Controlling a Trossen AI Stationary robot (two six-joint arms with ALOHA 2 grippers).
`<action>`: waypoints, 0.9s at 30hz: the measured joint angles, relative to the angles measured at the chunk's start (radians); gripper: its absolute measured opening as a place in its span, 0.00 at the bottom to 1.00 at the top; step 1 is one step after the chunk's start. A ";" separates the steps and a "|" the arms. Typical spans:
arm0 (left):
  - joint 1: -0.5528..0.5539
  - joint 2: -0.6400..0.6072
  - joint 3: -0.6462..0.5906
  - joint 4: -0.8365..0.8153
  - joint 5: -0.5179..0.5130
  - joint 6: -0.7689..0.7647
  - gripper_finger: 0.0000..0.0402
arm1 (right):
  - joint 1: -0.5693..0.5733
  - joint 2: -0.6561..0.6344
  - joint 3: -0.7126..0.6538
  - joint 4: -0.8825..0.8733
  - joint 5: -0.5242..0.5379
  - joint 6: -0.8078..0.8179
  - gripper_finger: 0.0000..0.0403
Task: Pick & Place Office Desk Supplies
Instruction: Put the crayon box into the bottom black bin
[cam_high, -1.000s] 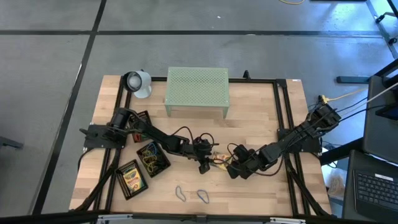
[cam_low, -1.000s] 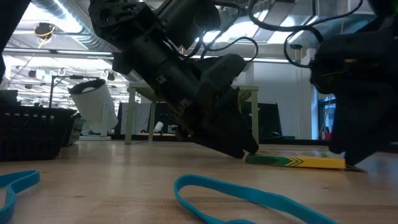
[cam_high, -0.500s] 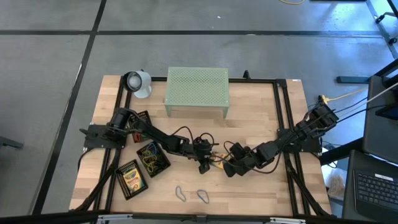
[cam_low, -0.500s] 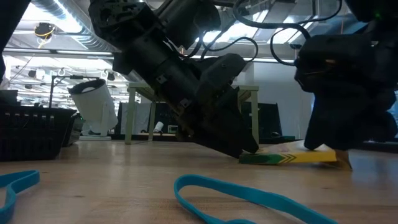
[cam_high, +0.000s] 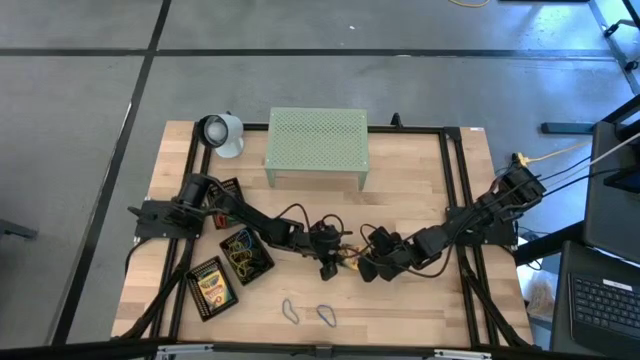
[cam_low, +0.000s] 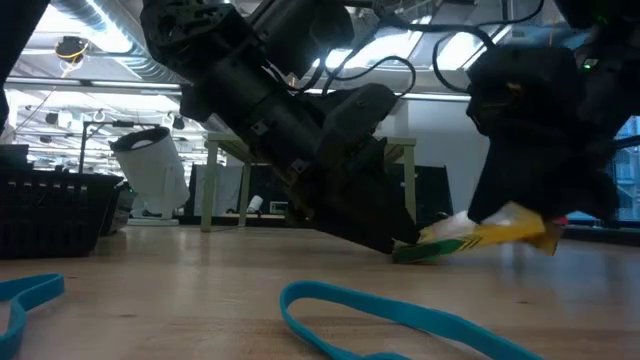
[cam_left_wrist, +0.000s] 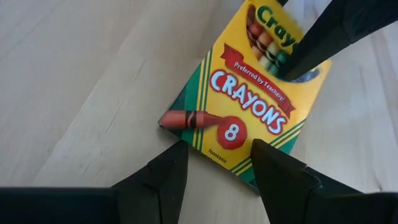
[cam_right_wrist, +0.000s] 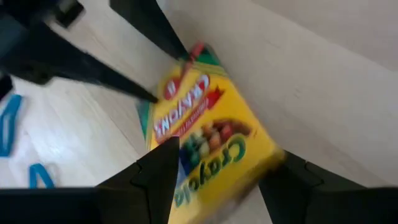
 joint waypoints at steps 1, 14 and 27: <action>0.000 0.000 0.000 0.009 0.002 0.012 0.43 | 0.000 -0.002 0.000 0.008 0.006 0.000 0.49; 0.000 0.000 0.000 0.036 -0.007 0.037 0.43 | 0.000 -0.052 0.001 0.040 0.024 -0.033 0.36; 0.000 -0.003 0.000 0.046 -0.052 0.036 0.43 | 0.001 -0.052 0.001 0.073 -0.053 0.037 0.24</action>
